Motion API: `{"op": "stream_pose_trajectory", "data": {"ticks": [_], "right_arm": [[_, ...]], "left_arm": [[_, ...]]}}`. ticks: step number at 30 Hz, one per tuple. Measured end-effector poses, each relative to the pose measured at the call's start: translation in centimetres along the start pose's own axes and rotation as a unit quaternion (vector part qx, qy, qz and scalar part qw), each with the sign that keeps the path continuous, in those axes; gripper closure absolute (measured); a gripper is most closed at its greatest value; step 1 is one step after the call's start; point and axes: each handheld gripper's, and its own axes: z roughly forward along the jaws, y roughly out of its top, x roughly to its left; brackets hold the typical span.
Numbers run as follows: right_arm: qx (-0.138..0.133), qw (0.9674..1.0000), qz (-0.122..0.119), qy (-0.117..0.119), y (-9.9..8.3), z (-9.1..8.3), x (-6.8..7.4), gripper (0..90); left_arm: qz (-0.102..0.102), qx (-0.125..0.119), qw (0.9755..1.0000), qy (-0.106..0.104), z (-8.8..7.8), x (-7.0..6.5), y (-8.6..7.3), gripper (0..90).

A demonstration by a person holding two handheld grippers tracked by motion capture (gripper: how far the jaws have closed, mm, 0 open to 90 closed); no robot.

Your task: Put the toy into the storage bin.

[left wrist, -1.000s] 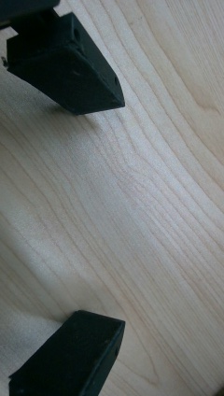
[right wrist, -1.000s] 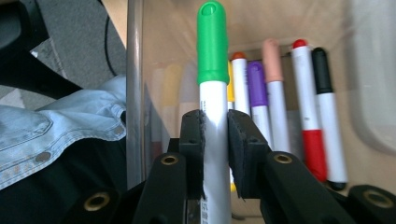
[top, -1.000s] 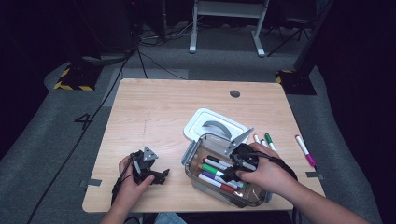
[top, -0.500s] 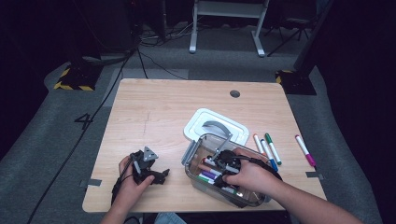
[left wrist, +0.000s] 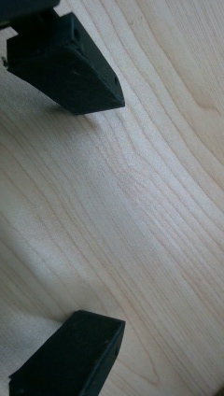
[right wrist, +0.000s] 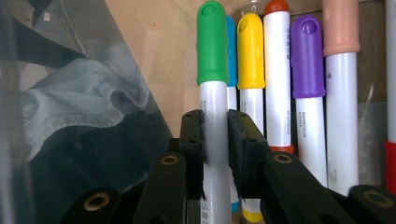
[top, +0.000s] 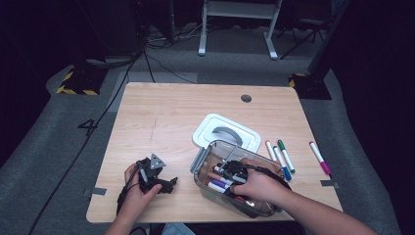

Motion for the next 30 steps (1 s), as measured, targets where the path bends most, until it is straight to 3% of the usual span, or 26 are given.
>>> {"op": "stream_pose_trajectory", "data": {"ticks": [4, 5, 9, 10, 11, 12, 13, 14, 16, 17, 18, 19, 20, 23, 25, 26, 30], "right_arm": [[0.0, 1.0, 0.0, -0.001, -0.1, 0.2, -0.2, 75.2], [-0.027, 0.9996, 0.001, -0.01, -0.2, 0.0, -0.2, 61.7], [-0.085, 0.9957, -0.007, -0.035, -0.3, -2.6, -0.2, 60.4], [-0.085, 0.9957, -0.007, -0.035, -0.3, -2.6, -0.2, 60.4], [-0.116, 0.9924, -0.007, -0.042, -0.4, -4.3, -0.1, 60.4], [-0.116, 0.9924, -0.007, -0.042, -0.4, -4.3, -0.1, 60.4], [-0.143, 0.9881, -0.005, -0.055, -0.6, -5.9, -0.1, 58.9], [-0.143, 0.9881, -0.005, -0.055, -0.6, -5.9, -0.1, 58.9], [-0.168, 0.9833, -0.003, -0.07, -1.0, -7.3, -0.3, 58.7], [-0.191, 0.9779, 0.002, -0.086, -1.5, -8.6, -0.6, 57.9], [-0.191, 0.9779, 0.002, -0.086, -1.5, -8.6, -0.6, 57.9], [-0.216, 0.9703, 0.01, -0.108, -2.2, -9.8, -1.2, 57.1], [-0.216, 0.9703, 0.01, -0.108, -2.2, -9.8, -1.2, 57.1], [-0.251, 0.9573, 0.027, -0.141, -3.5, -11.5, -2.5, 54.9], [-0.271, 0.9464, 0.047, -0.17, -4.8, -12.8, -4.0, 54.2], [-0.271, 0.9464, 0.047, -0.17, -4.8, -12.8, -4.0, 54.2], [-0.277, 0.9346, 0.086, -0.206, -6.7, -13.8, -6.6, 54.3]], "left_arm": [[0.0, 0.0, 1.0, 0.0, 0.0, 0.0, 0.0, 0.1], [0.0, 0.0, 1.0, 0.0, 0.0, 0.0, 0.0, 0.1], [0.0, 0.0, 1.0, 0.0, 0.0, 0.0, 0.0, 0.1], [0.0, 0.0, 1.0, 0.0, 0.0, 0.0, 0.0, 0.1], [0.0, 0.0, 1.0, 0.0, 0.0, 0.0, 0.0, 0.1], [0.0, 0.0, 1.0, 0.0, 0.0, 0.0, 0.0, 0.1], [0.0, 0.0, 1.0, 0.0, 0.0, 0.0, 0.0, 0.1], [0.0, 0.0, 1.0, 0.0, 0.0, 0.0, 0.0, 0.1], [0.0, 0.0, 1.0, 0.0, 0.0, 0.0, 0.0, 0.1], [0.0, 0.0, 1.0, 0.0, 0.0, 0.0, 0.0, 0.1], [0.0, 0.0, 1.0, 0.0, 0.0, 0.0, 0.0, 0.1], [0.0, 0.0, 1.0, 0.0, 0.0, 0.0, 0.0, 0.1], [0.0, 0.0, 1.0, 0.0, 0.0, 0.0, 0.0, 0.1], [0.0, 0.0, 1.0, 0.0, 0.0, 0.0, 0.0, 0.1], [0.0, 0.0, 1.0, 0.0, 0.0, 0.0, 0.0, 0.1], [0.0, 0.0, 1.0, 0.0, 0.0, 0.0, 0.0, 0.1], [0.0, 0.0, 1.0, 0.0, 0.0, 0.0, 0.0, 0.1]]}}
